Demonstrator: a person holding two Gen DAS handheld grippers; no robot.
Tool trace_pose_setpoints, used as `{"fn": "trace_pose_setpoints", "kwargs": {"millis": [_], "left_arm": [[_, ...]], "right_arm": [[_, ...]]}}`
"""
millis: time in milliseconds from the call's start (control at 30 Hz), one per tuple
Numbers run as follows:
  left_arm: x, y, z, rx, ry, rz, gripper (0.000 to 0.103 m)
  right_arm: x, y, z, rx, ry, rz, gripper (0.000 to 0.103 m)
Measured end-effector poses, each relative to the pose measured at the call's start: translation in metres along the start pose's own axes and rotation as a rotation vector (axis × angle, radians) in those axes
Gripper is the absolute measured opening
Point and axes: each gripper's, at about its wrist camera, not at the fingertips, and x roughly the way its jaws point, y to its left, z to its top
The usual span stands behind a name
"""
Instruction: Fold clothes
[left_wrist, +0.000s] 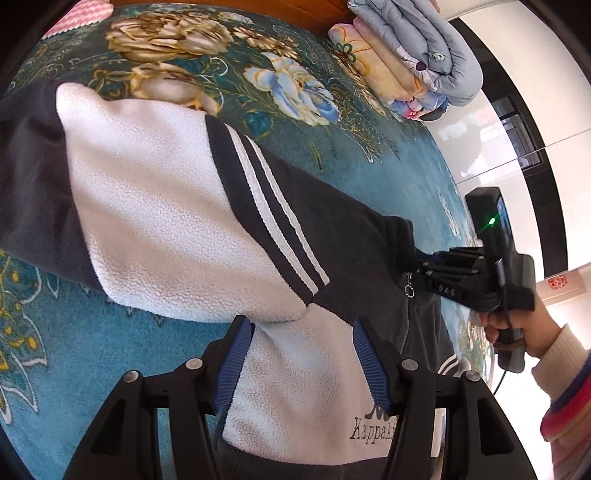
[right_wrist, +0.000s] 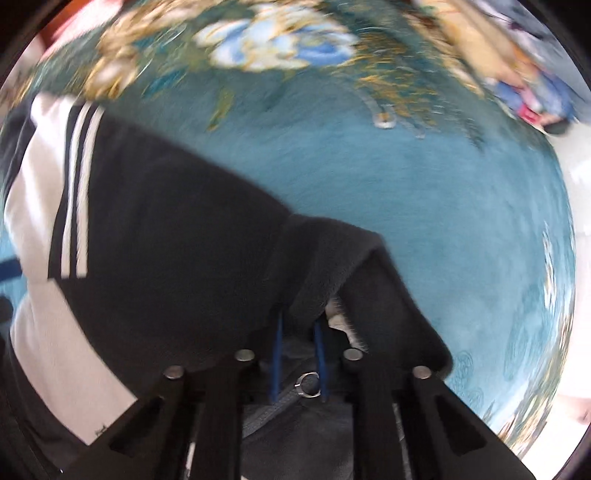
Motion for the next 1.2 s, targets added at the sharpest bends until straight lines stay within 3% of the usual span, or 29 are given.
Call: {"fn": "trace_pose_setpoints", "kwargs": {"millis": [233, 500, 633, 833, 867, 900, 967, 1200], "left_arm": [[-0.002, 0.003, -0.001, -0.02, 0.004, -0.011, 0.062], [0.002, 0.007, 0.002, -0.032, 0.012, -0.014, 0.062], [0.006, 0.006, 0.001, -0.021, 0.024, -0.006, 0.062], [0.008, 0.008, 0.003, -0.028, 0.026, -0.002, 0.062], [0.009, 0.008, 0.003, -0.03, 0.03, -0.001, 0.062], [0.01, 0.008, 0.003, -0.033, 0.033, -0.001, 0.062], [0.009, 0.004, 0.002, -0.015, 0.03, -0.002, 0.062], [0.011, -0.001, 0.0, 0.01, 0.043, 0.0, 0.062]], "right_arm": [[0.003, 0.001, 0.003, -0.017, -0.002, -0.211, 0.006], [0.008, -0.013, 0.031, -0.019, 0.007, -0.352, 0.004], [0.016, -0.027, 0.047, 0.023, 0.015, -0.461, 0.0], [0.002, -0.063, 0.039, 0.192, -0.014, -0.36, 0.0], [-0.001, -0.07, 0.032, 0.248, -0.018, -0.332, 0.005], [-0.005, -0.077, 0.023, 0.329, -0.023, -0.294, 0.013], [-0.013, -0.093, 0.004, 0.49, -0.034, -0.215, 0.061], [0.0, -0.121, -0.057, 0.914, 0.037, 0.005, 0.06]]}}
